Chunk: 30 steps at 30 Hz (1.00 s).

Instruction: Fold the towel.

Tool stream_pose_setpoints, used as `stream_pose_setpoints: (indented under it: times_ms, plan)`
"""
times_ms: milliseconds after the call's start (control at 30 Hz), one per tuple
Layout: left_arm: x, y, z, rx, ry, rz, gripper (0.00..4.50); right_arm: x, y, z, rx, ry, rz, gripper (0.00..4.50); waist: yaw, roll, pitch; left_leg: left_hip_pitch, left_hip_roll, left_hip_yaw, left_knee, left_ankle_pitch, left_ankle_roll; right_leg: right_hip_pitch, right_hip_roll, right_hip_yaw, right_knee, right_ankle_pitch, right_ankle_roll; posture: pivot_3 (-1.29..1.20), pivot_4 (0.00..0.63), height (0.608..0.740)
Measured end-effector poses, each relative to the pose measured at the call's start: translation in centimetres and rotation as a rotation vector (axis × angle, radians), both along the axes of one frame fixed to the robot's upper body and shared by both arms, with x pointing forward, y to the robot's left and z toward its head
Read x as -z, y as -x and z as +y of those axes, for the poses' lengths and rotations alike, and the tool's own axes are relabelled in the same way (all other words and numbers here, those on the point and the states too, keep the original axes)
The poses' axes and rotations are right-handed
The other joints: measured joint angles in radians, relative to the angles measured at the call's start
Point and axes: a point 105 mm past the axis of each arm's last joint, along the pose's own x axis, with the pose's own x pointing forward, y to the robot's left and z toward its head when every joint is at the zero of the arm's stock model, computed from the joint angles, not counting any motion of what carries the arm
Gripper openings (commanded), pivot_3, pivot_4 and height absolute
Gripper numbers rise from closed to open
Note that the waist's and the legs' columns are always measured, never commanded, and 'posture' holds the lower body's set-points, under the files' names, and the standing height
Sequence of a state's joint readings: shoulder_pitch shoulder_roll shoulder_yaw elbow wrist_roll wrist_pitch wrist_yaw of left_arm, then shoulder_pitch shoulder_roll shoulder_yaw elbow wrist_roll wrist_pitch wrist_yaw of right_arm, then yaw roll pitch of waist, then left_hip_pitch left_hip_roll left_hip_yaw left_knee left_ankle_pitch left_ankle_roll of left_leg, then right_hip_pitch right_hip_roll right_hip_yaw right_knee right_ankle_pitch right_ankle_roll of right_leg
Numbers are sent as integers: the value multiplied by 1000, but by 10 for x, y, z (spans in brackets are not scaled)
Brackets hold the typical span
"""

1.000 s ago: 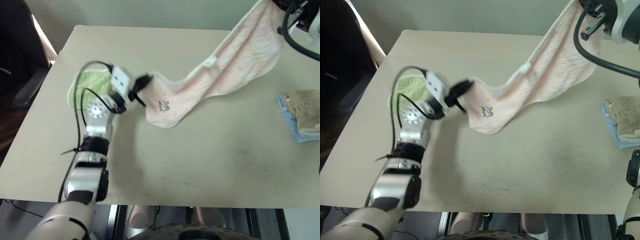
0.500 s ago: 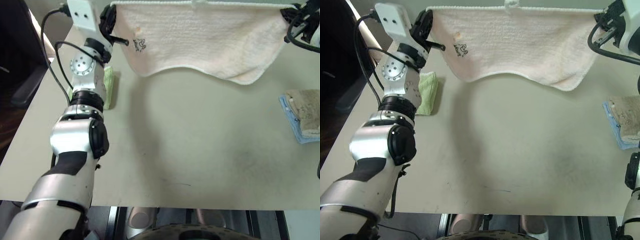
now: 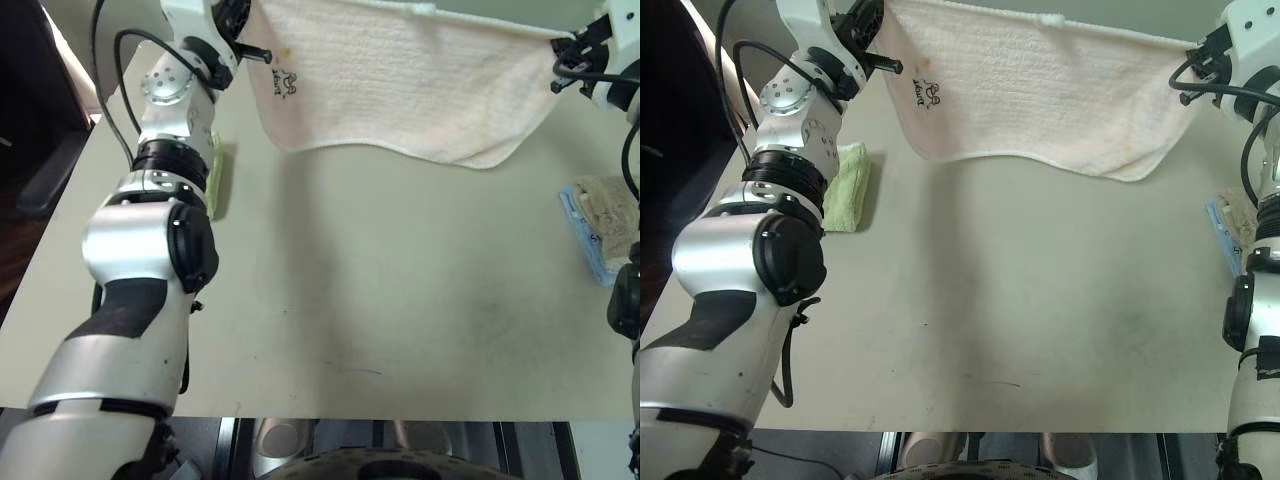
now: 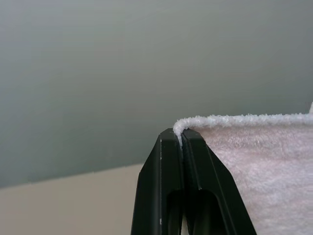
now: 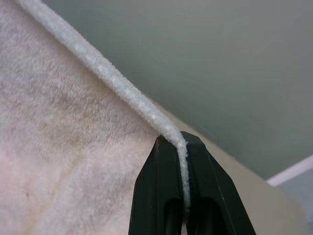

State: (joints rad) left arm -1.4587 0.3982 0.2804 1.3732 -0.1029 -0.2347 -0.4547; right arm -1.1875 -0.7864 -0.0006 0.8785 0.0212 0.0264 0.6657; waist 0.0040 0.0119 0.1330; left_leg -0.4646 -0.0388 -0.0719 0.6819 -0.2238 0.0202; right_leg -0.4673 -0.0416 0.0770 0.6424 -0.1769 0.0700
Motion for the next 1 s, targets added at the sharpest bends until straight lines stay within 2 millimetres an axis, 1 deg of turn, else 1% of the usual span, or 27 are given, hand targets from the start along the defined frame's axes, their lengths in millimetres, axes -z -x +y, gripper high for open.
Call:
stream_pose_setpoints:
  times_ms: [100, 200, 267, 333, 367, 400, 500, 600, 700, 767, 833, 900, 1000]
  plan:
    - [-3, 1, 2, 1, -7, -6, 42, -7, 0, -3, -2, -9, -44, 0, 1, 1, 0, -2, 0, 0, 0, 0, 0, -1, 0, 0, 0, 0, 0, 0, 150, 728]
    - [-14, 5, 8, 35, 117, -53, 42, -18, 4, -1, -23, -17, -98, 0, -1, 1, 1, -4, 0, 0, 0, 0, 0, -3, 0, -1, 0, 0, 0, 0, 150, 728]
    - [-19, 9, 10, 77, 153, -86, 42, -20, 11, 0, -56, -7, -122, 0, 0, 1, 1, -5, 0, -1, 1, 0, 0, -4, 0, -2, 0, 0, 0, 0, 150, 728]
    - [-11, 14, 13, 147, 113, -96, 42, -6, 23, -3, -92, 12, -98, 0, 2, 0, 0, -5, 0, -1, 0, -1, 0, -3, 0, -4, -1, 0, -1, 0, 150, 728]
    - [0, 17, 16, 190, 91, -86, 42, 7, 29, -3, -114, 6, -67, 0, 3, 0, 0, -5, 0, -2, 1, -1, 1, -2, -1, -4, 0, 0, 0, 0, 150, 728]
    - [10, 18, 19, 206, 80, -69, 42, 17, 31, -3, -124, 0, -37, 0, 0, 1, 0, -5, 0, 0, 2, -1, 1, -3, 0, -5, -1, 0, 0, 0, 150, 728]
    - [40, 24, 19, 306, 54, -10, 42, 45, 45, -3, -142, -39, 48, 0, 1, 1, 1, -8, 0, -1, 5, 0, 1, -4, 0, -5, 1, 0, 0, 0, 150, 728]
    - [54, 35, 22, 418, 22, 8, 42, 61, 70, 9, -203, -51, 98, 0, 1, 1, 0, -7, 0, -2, 8, 0, 1, -2, 0, -7, 2, 0, 0, 0, 150, 728]
    - [66, 49, 30, 531, -15, 35, 42, 82, 94, 23, -270, -76, 184, 0, 0, 1, 0, -6, 1, -3, 12, 0, 1, 1, 0, -9, 3, 1, -1, 0, 150, 728]
    - [79, 58, 35, 619, 0, 100, 42, 94, 110, 32, -318, -95, 249, 0, -1, 1, 0, -5, 1, -4, 17, 0, 1, 3, 0, -10, 4, 2, -1, 0, 150, 728]
    - [91, 67, 40, 691, 9, 178, 42, 101, 125, 39, -357, -94, 296, 0, -1, 1, 0, -6, 1, -4, 18, 1, 2, 4, 0, -10, 3, 5, 0, 0, 150, 728]
    - [104, 80, 54, 737, 16, 269, 42, 109, 141, 46, -396, -96, 347, 0, -3, 0, 0, -5, 1, -4, 18, 1, 2, 5, 0, -11, 3, 7, -2, 0, 150, 728]
    - [119, 98, 77, 758, 51, 396, 42, 133, 162, 50, -422, -107, 449, 0, -3, 0, 0, -2, 1, -6, 18, 2, 3, 8, 1, -11, 3, 5, -9, 0, 150, 728]
